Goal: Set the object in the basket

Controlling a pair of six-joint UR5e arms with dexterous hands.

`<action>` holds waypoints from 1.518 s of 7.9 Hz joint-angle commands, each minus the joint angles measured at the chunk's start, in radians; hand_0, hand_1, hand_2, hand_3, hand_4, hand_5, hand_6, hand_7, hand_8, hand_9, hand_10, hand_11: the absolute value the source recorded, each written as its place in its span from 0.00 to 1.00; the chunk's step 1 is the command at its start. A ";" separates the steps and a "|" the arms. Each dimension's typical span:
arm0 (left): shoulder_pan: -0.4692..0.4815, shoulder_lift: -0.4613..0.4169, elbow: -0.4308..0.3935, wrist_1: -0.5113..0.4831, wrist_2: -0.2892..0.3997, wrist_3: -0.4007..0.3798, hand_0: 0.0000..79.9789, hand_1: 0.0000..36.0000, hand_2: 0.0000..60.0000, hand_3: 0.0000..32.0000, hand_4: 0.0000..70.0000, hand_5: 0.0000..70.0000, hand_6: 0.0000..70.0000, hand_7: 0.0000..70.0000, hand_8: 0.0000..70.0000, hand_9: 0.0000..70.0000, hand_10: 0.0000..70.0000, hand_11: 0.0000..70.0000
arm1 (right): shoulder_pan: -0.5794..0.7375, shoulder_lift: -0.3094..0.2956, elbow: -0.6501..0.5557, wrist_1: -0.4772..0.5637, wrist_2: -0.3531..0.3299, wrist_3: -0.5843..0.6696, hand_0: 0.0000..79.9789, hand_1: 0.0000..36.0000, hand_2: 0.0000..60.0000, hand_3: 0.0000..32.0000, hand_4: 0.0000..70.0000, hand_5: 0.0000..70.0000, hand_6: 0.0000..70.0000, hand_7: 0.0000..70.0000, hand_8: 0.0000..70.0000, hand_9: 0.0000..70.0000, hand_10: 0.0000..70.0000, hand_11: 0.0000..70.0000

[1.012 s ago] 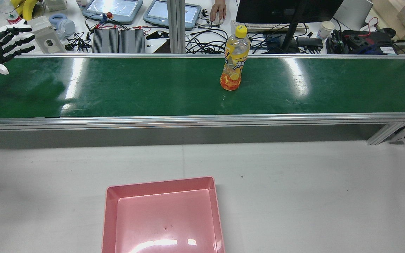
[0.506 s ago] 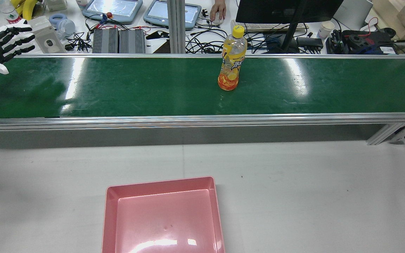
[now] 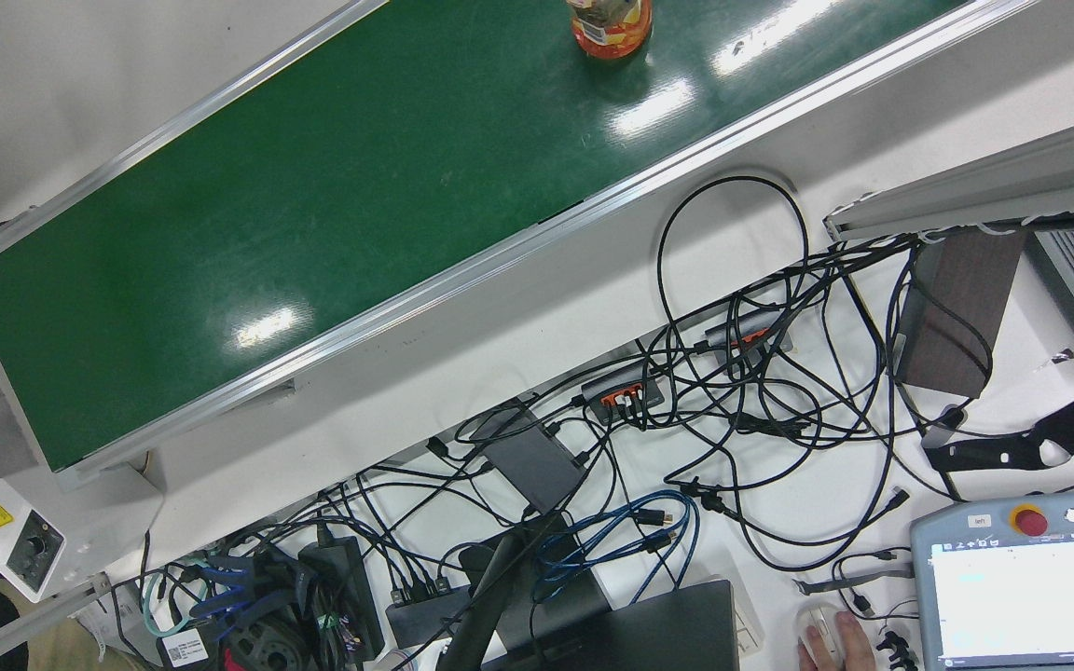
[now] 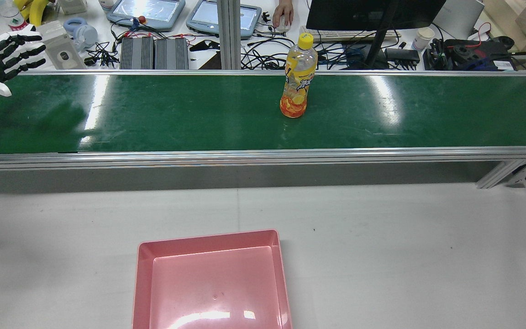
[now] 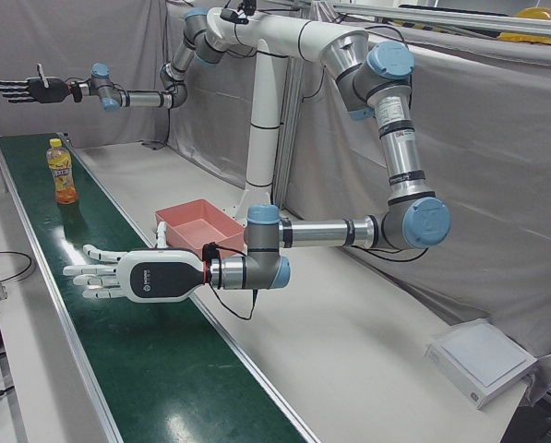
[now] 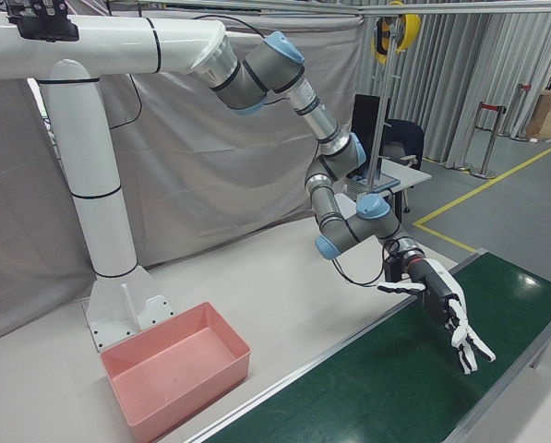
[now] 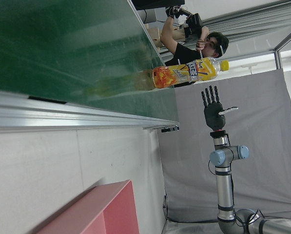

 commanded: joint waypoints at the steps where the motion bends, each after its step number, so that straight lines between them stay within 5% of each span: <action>1: 0.002 -0.002 -0.001 0.002 0.000 -0.001 0.62 0.23 0.00 0.16 0.18 0.36 0.02 0.01 0.13 0.13 0.10 0.16 | 0.000 0.000 -0.001 0.000 0.000 0.000 0.00 0.00 0.00 0.00 0.00 0.00 0.00 0.00 0.00 0.00 0.00 0.00; 12: 0.002 -0.003 0.000 0.002 0.000 0.000 0.62 0.22 0.00 0.16 0.17 0.37 0.02 0.01 0.14 0.14 0.11 0.17 | 0.000 0.000 -0.001 0.000 0.000 -0.002 0.00 0.00 0.00 0.00 0.00 0.00 0.00 0.00 0.00 0.00 0.00 0.00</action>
